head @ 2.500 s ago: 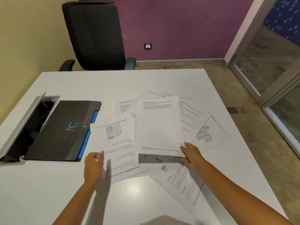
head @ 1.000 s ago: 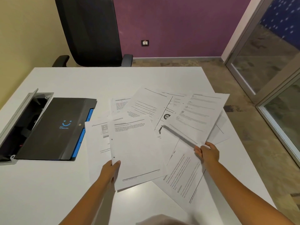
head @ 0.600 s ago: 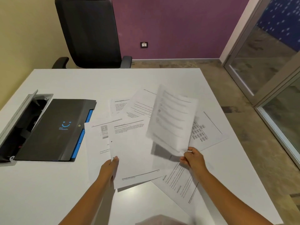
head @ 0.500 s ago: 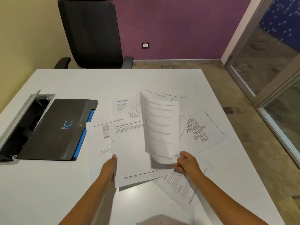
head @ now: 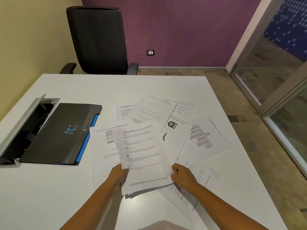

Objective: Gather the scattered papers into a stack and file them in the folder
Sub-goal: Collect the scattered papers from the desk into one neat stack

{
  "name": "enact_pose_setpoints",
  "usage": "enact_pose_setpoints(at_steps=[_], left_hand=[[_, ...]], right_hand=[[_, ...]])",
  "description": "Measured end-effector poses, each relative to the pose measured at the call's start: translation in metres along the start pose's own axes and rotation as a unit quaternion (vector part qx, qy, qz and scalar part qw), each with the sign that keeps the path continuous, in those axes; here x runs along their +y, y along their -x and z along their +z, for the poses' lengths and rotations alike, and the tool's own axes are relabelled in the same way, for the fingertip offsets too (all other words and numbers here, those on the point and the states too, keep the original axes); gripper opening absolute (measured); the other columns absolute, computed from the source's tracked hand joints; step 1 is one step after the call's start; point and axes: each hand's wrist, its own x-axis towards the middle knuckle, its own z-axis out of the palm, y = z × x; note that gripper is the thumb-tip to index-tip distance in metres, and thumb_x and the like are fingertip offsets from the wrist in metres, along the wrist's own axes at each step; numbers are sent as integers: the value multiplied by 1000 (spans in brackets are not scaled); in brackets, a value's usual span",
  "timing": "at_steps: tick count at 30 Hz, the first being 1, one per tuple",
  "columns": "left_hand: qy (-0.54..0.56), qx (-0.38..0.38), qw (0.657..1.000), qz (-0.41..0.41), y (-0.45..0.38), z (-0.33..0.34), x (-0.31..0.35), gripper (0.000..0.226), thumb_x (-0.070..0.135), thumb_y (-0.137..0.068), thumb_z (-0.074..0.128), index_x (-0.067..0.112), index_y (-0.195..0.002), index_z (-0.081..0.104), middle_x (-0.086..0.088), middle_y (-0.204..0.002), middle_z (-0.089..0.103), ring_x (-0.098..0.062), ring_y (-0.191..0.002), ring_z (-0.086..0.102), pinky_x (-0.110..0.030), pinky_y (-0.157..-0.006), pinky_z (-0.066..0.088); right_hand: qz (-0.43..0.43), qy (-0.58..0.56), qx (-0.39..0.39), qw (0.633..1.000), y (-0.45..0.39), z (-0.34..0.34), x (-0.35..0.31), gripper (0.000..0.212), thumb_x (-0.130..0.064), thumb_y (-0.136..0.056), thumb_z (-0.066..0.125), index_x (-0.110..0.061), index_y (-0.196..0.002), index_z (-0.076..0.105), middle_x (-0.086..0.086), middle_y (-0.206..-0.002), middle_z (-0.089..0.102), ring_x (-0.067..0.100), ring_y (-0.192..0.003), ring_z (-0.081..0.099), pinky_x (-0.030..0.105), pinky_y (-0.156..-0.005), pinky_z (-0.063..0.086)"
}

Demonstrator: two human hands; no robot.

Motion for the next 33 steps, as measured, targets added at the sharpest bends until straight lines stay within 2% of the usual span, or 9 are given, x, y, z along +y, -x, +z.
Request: enact_pose_setpoints(at_steps=[4,8,11,14,18,22,26,29,33], left_hand=[[13,-25,999,32,6,0,7,29,10,-92,51,8,-122,54,-15,-115,64,-33,-98,63,-42,-85,51],[17,-43,993,104,17,0,18,24,16,-92,53,16,-115,58,-4,-103,69,-21,-87,69,-33,-69,57],[-2,-9,983,183,23,3,34,21,18,-92,52,21,-111,60,-5,-108,68,-25,-97,65,-42,-83,55],[34,23,969,244,30,8,54,16,16,-91,54,29,-96,62,6,-98,67,-15,-92,62,-27,-68,52],[61,42,957,280,32,13,69,23,11,-87,59,23,-107,62,6,-100,65,-4,-87,59,-22,-72,49],[48,44,957,282,31,18,69,35,11,-84,64,16,-119,57,-1,-106,63,-18,-91,58,-31,-83,47],[50,24,955,290,27,19,67,30,9,-82,66,24,-107,57,2,-99,64,-7,-89,59,-21,-72,46],[39,8,960,276,21,20,64,30,11,-82,67,29,-104,57,5,-99,65,-8,-90,59,-21,-72,46],[-16,11,972,233,13,18,48,33,17,-87,62,18,-119,55,-3,-111,61,-22,-101,57,-25,-76,46]], right_hand=[[7,-65,110,992,-10,-11,-7,29,-19,-91,51,-16,-120,50,5,-115,60,15,-94,55,22,-79,40],[-15,-225,69,972,-16,-35,-26,52,-24,-89,61,-16,-136,40,4,-120,54,13,-103,55,16,-83,43],[-69,-298,79,949,-14,-56,-45,43,-13,-90,59,-15,-131,49,0,-105,65,5,-85,61,6,-64,46],[-133,-356,113,918,-9,-72,-60,26,-6,-91,55,-14,-115,59,6,-114,66,12,-97,64,16,-80,52],[-172,-369,113,906,-1,-80,-68,26,-3,-89,56,-22,-106,58,-2,-109,65,4,-98,63,11,-76,53],[-168,-343,95,919,2,-76,-63,35,-1,-86,61,-18,-115,52,-11,-104,65,-1,-97,61,11,-80,51],[-136,-336,104,926,-1,-72,-62,26,1,-85,61,-18,-101,55,-25,-62,61,-13,-61,59,8,-67,49],[-115,-341,101,928,-3,-70,-63,26,1,-87,59,-23,-93,57,-21,-74,64,-12,-66,60,4,-59,47],[-62,-211,85,972,-9,-64,-56,11,-18,-90,58,-13,-99,61,-9,-79,63,6,-77,58,22,-77,42]])
